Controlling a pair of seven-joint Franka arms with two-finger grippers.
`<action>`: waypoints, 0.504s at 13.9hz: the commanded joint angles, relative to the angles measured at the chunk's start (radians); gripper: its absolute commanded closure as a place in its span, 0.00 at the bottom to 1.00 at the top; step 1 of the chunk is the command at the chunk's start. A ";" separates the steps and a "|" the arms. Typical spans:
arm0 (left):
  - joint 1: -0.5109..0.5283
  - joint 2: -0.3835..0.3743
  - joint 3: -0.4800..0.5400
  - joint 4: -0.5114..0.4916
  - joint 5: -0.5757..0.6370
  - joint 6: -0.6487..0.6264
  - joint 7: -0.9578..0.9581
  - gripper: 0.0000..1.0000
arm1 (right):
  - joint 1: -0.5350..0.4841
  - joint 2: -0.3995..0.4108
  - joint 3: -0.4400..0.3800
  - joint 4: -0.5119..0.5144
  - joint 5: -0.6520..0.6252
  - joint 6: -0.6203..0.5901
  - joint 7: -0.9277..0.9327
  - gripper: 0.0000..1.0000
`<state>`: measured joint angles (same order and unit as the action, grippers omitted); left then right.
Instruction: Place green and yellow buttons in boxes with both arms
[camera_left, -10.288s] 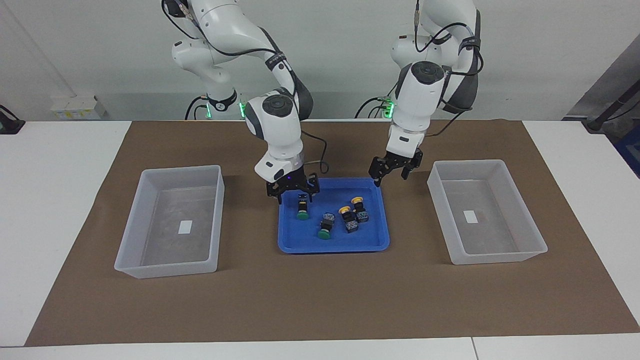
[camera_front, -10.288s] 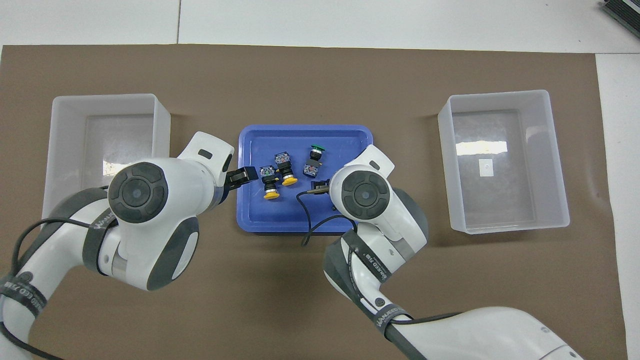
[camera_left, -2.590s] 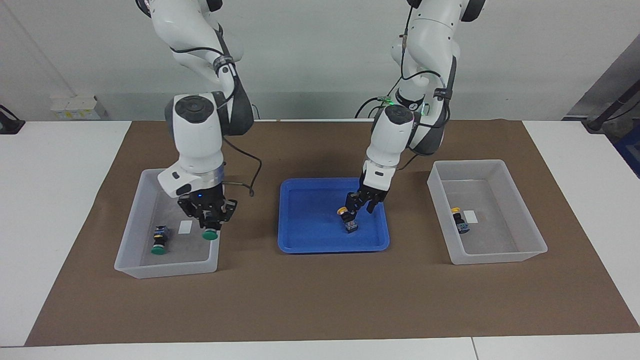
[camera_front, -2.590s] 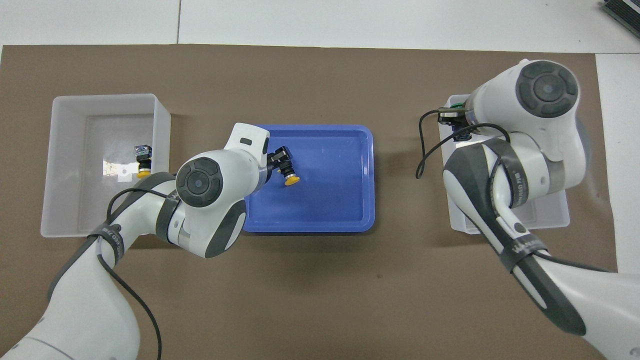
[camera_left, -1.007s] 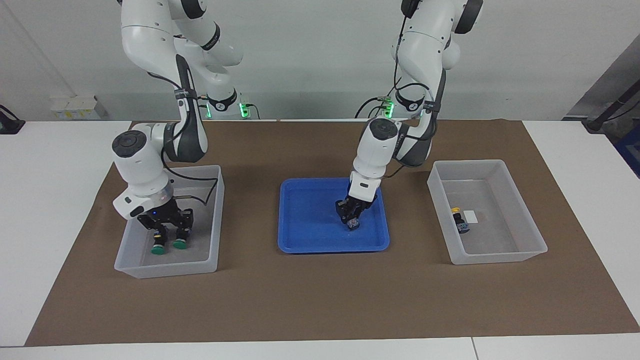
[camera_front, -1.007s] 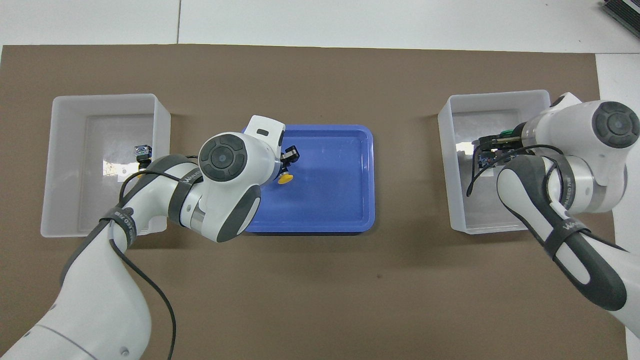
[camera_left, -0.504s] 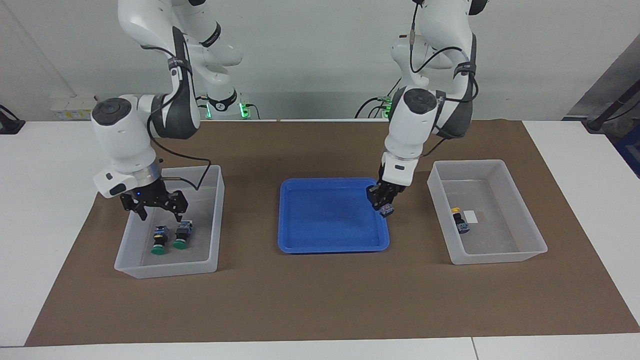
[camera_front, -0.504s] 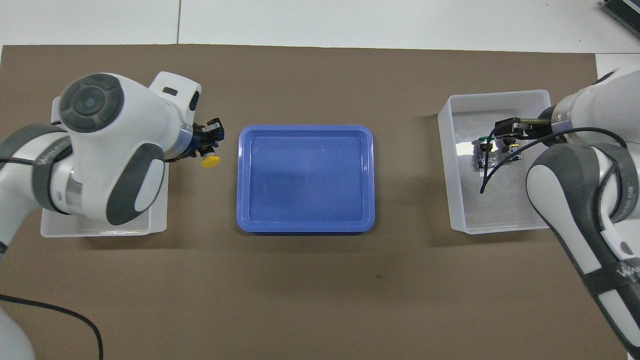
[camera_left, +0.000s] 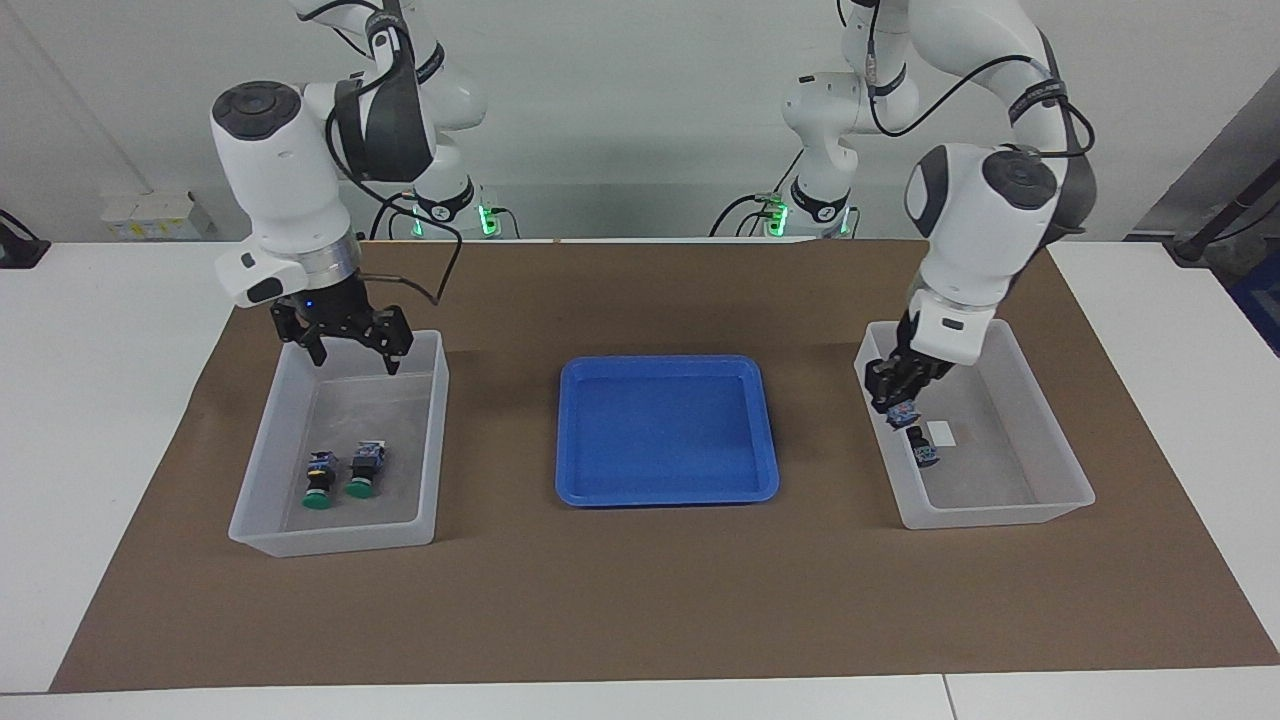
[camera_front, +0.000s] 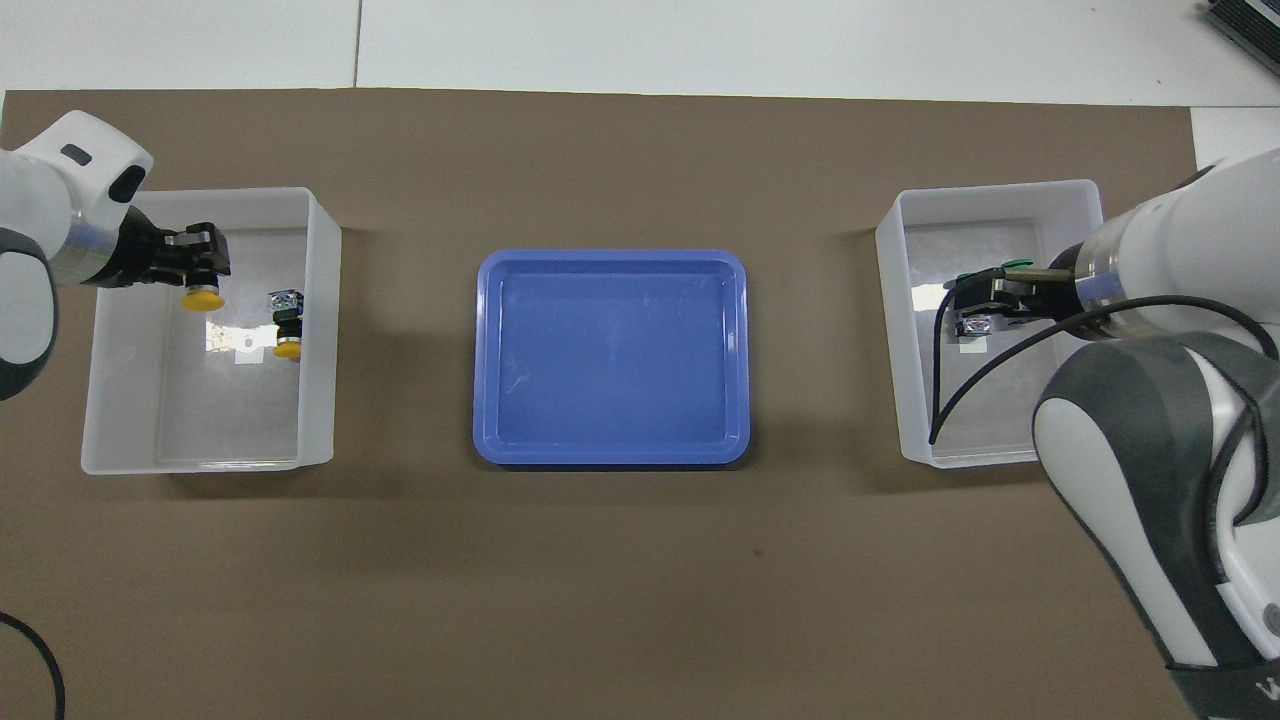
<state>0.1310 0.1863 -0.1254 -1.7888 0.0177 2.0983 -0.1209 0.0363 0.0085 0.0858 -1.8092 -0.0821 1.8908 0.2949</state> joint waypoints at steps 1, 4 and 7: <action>0.047 -0.008 -0.013 -0.105 -0.004 0.132 0.098 1.00 | -0.022 -0.007 0.003 -0.012 0.031 0.004 0.003 0.00; 0.061 0.015 -0.011 -0.202 -0.004 0.287 0.127 1.00 | -0.024 -0.007 0.000 -0.010 0.031 0.004 0.003 0.00; 0.061 0.027 -0.011 -0.271 -0.004 0.386 0.129 1.00 | -0.022 -0.007 0.000 -0.012 0.031 0.004 0.003 0.00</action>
<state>0.1802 0.2251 -0.1291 -2.0040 0.0177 2.4147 -0.0132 0.0229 0.0090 0.0806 -1.8108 -0.0794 1.8908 0.2949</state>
